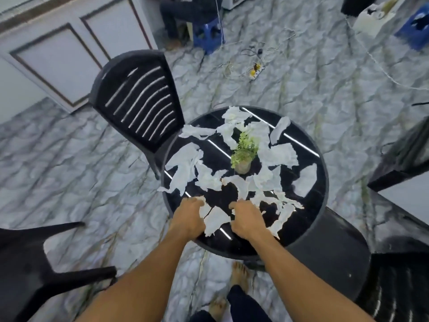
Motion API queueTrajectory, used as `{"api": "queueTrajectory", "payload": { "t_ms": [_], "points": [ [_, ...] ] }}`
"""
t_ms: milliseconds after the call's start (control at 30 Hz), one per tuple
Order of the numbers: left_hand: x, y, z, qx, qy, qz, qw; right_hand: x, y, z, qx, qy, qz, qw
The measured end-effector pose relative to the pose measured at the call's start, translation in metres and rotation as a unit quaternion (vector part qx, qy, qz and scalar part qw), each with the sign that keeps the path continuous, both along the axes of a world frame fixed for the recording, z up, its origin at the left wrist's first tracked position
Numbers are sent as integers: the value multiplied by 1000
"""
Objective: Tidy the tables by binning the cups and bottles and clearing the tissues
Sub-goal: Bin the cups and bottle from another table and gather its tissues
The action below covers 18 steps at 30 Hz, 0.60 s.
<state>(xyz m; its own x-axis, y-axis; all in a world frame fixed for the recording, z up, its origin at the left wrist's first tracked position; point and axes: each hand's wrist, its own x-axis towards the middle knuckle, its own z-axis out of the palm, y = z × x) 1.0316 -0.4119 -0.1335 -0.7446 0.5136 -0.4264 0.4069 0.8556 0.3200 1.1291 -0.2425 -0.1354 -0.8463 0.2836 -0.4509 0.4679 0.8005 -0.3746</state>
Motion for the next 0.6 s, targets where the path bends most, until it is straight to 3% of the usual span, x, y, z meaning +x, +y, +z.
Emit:
{"api": "queueTrajectory", "payload": {
  "t_ms": [200,467,600],
  "points": [
    [1,-14,-22,-12,-15,17,1000,0,9,-17,-1,11,29,1000],
    [-2,-12,-16,48,48,105,992,-5,13,-20,-36,5,-15,999],
    [11,-10,-15,25,-11,71,997,-1,10,-25,-56,35,-33,997]
  ]
}}
